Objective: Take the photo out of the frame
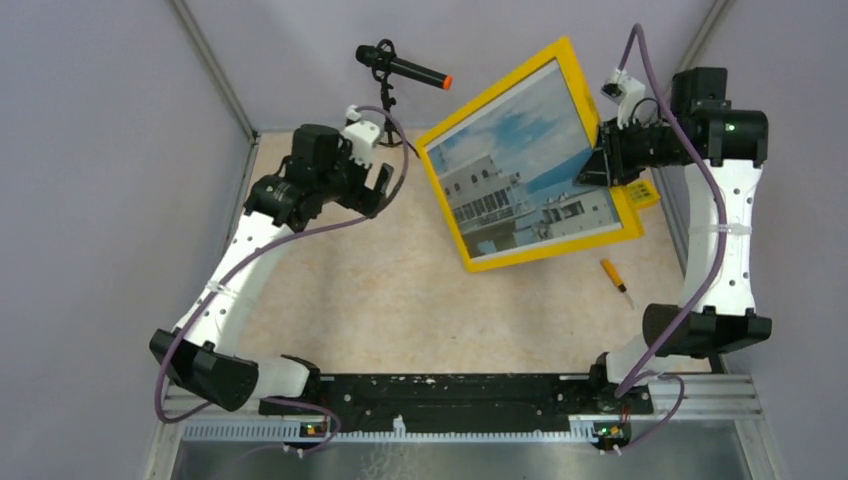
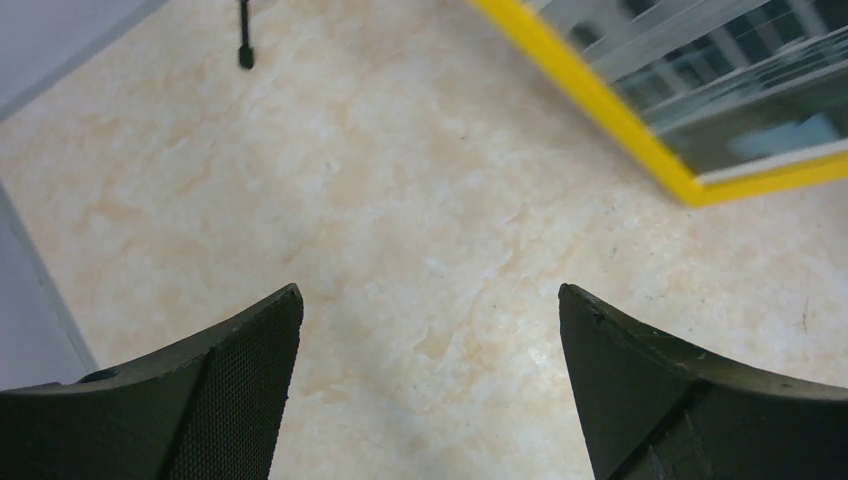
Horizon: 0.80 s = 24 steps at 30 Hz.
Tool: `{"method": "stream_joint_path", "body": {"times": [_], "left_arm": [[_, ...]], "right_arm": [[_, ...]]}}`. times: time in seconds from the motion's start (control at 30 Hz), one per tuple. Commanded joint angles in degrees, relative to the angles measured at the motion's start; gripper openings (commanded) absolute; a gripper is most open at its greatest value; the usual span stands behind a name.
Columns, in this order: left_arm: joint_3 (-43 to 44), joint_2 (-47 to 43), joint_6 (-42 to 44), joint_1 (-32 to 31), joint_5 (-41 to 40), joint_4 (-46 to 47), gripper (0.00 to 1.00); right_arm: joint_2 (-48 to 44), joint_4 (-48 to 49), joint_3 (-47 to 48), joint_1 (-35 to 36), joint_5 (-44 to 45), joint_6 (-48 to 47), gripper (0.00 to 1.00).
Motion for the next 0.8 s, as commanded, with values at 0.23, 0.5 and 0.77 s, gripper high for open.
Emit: {"method": "stream_joint_path", "body": {"times": [0.23,0.5,0.77], "left_arm": [[3.71,-0.38,-10.18,18.07,10.08,-2.71,0.99],[6.67,2.81,-10.83,23.45,11.79,-4.85,0.99],[8.47,3.95,-10.79,29.33,13.62,-6.91,0.99]], "right_arm": [[-2.66,7.04,15.09,12.46,15.67,-12.29,0.00],[-9.63,22.23,-4.11,34.74,38.38,-15.89,0.00],[-18.09,39.19,-29.90,56.16,67.25,-23.76,0.00]]}}
